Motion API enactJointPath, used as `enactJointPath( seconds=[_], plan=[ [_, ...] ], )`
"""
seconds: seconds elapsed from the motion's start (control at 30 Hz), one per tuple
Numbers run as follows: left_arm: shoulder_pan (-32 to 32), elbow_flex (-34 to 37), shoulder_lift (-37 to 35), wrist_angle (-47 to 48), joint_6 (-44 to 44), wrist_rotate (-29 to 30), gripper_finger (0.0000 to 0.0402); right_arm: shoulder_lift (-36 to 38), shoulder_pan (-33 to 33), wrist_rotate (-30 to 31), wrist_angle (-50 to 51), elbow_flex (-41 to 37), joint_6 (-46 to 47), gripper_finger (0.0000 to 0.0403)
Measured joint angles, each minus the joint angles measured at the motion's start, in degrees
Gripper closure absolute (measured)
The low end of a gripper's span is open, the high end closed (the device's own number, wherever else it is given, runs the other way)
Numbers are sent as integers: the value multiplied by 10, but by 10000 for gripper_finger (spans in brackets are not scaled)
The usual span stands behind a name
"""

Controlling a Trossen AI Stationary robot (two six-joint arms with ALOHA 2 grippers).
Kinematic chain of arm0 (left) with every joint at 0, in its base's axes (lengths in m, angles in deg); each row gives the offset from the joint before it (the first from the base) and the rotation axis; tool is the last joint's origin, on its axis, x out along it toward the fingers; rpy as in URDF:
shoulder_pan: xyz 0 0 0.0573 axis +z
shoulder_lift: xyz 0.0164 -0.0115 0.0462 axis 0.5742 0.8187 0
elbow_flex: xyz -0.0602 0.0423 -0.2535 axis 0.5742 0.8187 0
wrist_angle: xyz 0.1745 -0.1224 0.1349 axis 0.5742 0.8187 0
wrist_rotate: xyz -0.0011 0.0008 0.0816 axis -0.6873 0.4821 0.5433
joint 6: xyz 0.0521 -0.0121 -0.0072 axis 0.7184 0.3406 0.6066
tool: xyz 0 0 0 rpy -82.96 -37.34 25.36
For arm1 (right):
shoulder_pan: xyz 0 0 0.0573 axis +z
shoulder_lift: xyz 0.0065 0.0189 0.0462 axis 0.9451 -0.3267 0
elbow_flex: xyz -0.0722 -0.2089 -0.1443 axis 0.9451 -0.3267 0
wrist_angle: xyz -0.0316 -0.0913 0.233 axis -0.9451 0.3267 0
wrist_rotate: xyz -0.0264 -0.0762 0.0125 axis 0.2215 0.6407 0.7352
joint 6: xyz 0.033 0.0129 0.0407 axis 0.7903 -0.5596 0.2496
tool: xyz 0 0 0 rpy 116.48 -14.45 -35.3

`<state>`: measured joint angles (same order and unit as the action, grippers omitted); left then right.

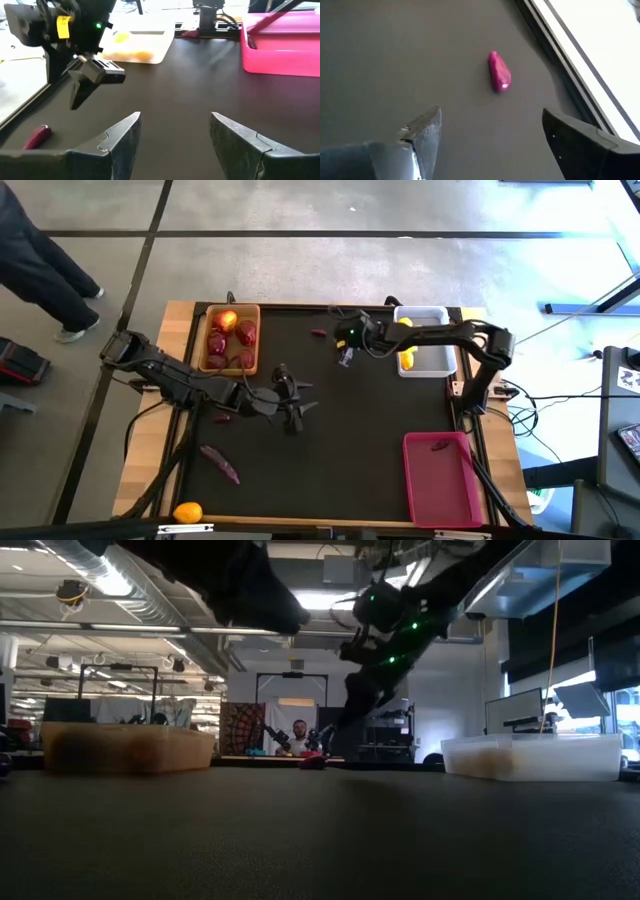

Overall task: Sort produce into baskets
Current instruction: Put the eggplant into the red bin

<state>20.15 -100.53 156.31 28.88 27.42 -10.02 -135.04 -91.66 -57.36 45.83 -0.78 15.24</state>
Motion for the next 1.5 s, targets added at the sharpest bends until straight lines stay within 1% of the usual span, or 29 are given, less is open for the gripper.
enactJointPath(
  seconds=[0.27,0.4,0.5,0.57,0.87,0.93,1.13,1.23,1.5],
  plan=[
    [18,0,0,0,-3,0,172,-63,-57,-61,-108,0,-18,125],
    [25,0,0,0,-9,0,172,-85,-81,-93,-161,0,-19,131],
    [30,0,0,0,-20,0,172,-98,-95,-125,-181,2,-19,132],
    [33,0,0,0,-24,0,172,-113,-100,-136,-173,19,-19,133],
    [42,0,0,0,-41,0,172,-191,-101,-144,-46,137,-38,133],
    [42,0,0,0,-44,0,172,-202,-101,-153,-25,150,-49,133],
    [42,0,0,0,-45,0,172,-216,-101,-172,-22,158,-67,136],
    [42,0,0,0,-45,0,172,-218,-101,-179,-23,158,-79,156],
    [42,0,0,0,-45,0,172,-218,-100,-197,-13,158,-107,252]
  ],
)
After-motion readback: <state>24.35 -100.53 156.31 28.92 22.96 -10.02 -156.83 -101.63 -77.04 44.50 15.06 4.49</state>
